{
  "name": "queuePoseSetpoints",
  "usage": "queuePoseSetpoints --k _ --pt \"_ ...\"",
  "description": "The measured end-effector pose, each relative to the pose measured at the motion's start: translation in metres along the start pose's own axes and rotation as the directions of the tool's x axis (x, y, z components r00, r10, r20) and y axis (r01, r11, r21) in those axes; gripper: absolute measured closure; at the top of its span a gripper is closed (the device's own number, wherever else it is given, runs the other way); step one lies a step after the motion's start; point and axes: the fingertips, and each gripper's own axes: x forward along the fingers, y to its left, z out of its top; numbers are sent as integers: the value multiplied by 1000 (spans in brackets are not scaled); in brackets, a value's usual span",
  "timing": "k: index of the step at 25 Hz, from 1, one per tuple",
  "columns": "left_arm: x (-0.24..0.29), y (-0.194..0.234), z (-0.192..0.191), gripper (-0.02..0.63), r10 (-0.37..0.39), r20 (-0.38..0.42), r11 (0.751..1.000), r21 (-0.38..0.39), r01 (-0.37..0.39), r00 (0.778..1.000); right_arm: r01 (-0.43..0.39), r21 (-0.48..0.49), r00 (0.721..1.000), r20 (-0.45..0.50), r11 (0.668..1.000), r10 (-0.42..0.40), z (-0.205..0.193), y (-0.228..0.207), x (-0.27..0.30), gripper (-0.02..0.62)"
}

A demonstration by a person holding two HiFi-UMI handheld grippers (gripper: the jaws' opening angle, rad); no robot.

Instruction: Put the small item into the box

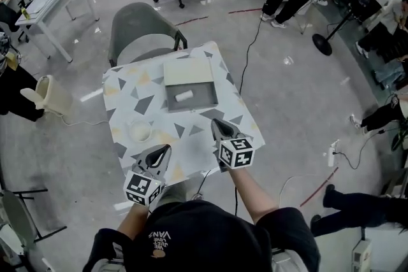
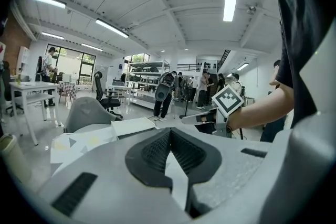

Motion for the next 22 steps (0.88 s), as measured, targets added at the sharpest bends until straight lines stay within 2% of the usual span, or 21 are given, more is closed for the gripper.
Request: queuePoseSetpoints --k 12,22 --pt "-26 -53 -9 600 22 6 999 26 -22 1000 -25 -48 998 51 999 28 -25 24 -101 594" --pt "-44 -83 -22 600 51 -11 999 10 -51 999 -31 22 994 104 999 29 -43 41 -159 594"
